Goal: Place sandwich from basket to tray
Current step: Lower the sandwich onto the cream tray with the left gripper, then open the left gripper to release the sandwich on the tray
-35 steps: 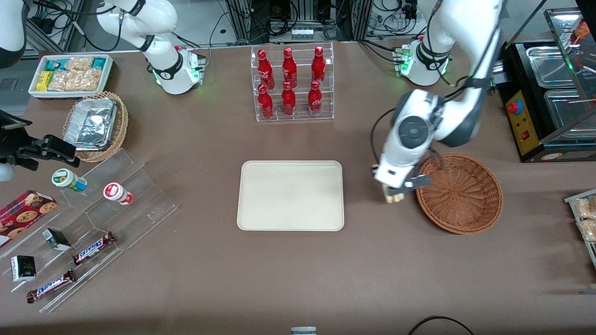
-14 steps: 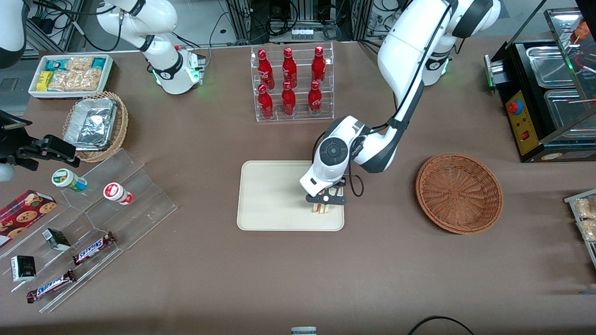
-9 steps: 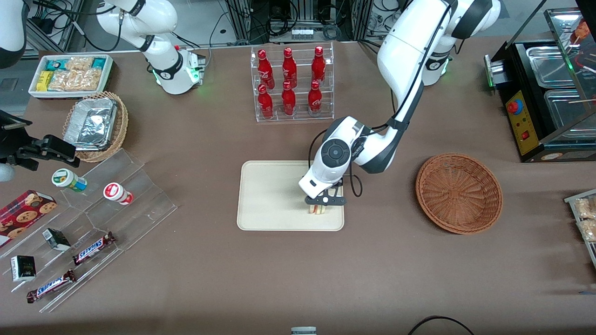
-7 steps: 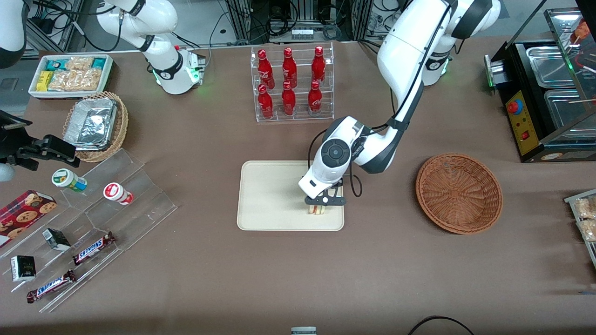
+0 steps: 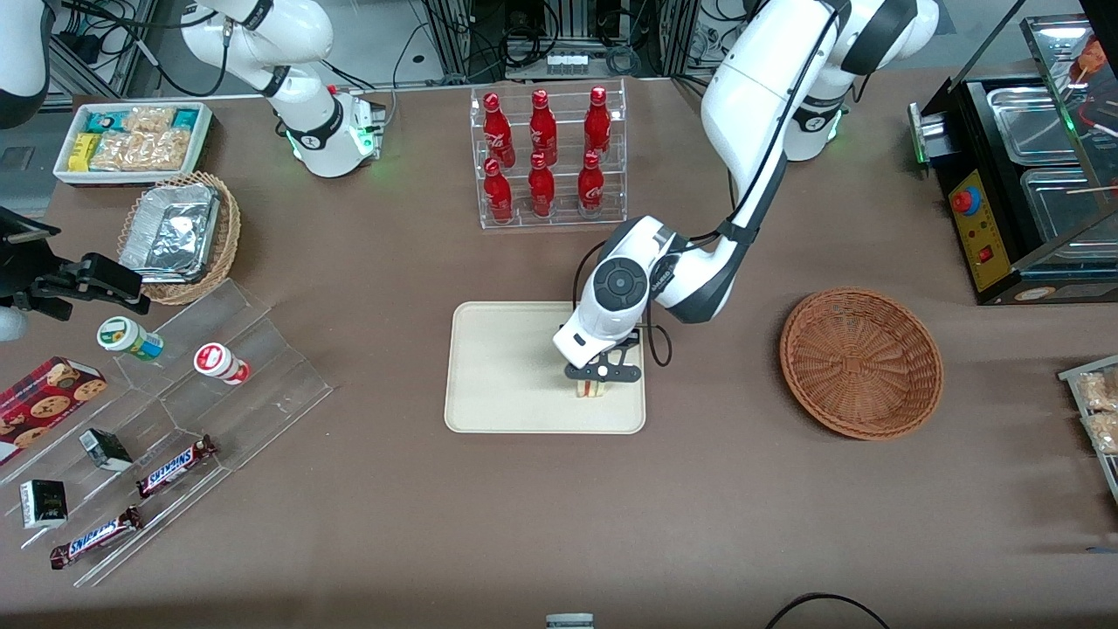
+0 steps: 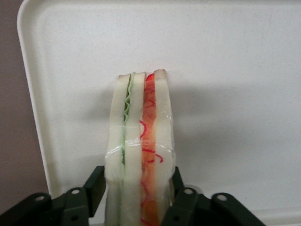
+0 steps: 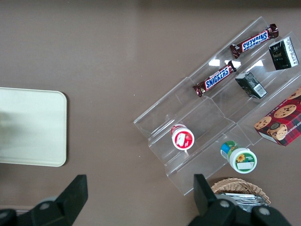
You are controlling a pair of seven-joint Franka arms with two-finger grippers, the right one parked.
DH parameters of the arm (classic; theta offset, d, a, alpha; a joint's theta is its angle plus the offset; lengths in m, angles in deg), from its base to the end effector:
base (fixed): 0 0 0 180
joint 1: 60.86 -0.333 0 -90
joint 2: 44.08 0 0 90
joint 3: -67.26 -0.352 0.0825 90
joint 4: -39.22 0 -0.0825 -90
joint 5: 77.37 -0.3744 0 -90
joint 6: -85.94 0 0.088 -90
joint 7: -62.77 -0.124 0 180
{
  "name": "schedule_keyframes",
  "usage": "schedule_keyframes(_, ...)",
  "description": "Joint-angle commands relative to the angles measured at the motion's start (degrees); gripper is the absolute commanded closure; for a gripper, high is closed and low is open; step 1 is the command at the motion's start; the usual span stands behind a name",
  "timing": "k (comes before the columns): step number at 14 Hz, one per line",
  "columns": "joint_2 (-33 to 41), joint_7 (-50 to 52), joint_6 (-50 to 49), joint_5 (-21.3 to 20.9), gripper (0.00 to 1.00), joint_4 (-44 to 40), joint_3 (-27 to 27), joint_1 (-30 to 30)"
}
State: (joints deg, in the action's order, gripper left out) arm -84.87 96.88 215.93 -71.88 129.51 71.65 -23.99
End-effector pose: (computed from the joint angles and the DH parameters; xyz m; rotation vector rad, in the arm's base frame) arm 0.5405 -0.4678 0.2376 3.0514 -0.0677 -0.1367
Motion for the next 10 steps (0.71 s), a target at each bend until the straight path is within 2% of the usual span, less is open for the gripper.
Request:
schedule_keyframes(1,-0.16,0.79,-0.17,0.22,0.0,-1.7,-0.6,0.56)
schedule_keyframes(4,3.96,8.76,-1.83,-0.13,0.0,-1.26,-1.39,-0.14)
schedule_keyframes(5,5.97,8.52,-4.89,-0.13,0.0,-1.61,-3.14,-0.4)
schedule_keyframes(6,8.43,7.74,-8.4,-0.22,0.0,-1.7,-5.07,-0.4)
schedule_keyframes(10,16.96,-5.79,-19.41,-0.48,0.0,-0.3,-12.72,-1.46)
